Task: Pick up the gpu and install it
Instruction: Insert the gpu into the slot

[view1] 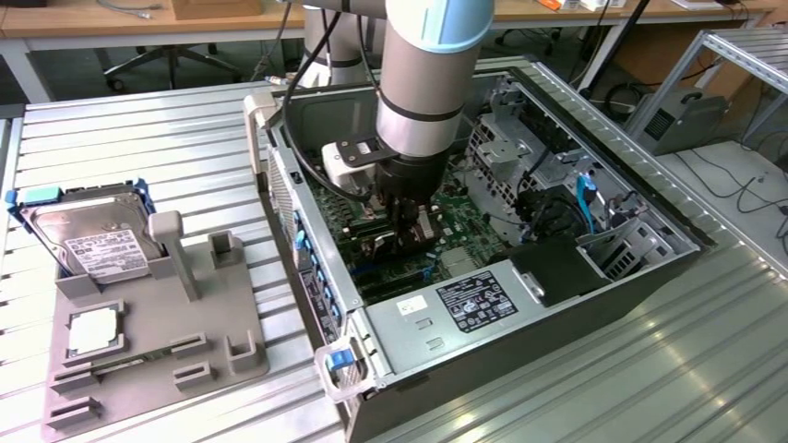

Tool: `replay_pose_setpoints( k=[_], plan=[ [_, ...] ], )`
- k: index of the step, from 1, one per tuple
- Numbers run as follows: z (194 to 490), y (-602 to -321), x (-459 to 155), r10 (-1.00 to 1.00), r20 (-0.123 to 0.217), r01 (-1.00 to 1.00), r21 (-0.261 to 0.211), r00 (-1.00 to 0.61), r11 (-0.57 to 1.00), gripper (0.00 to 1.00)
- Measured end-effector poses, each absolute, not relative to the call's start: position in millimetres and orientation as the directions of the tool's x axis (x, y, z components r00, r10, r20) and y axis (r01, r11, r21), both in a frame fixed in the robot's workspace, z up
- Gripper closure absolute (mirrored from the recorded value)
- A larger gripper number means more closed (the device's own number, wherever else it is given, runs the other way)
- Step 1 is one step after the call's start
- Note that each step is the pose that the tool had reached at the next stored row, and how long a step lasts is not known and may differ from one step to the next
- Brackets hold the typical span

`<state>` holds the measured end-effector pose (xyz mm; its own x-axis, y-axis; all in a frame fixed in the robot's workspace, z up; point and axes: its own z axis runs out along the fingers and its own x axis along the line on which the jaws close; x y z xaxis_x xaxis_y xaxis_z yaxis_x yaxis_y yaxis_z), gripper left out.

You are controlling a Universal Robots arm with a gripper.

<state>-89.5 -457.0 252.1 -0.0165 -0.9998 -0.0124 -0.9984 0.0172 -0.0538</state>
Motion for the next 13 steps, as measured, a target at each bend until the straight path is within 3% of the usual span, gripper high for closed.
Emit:
replay_pose_setpoints(
  k=[13],
  plan=[
    [257.8,-457.0,-89.5,-1.000,-0.013,-0.998,-0.054,-0.017,0.017,0.73]
  ],
)
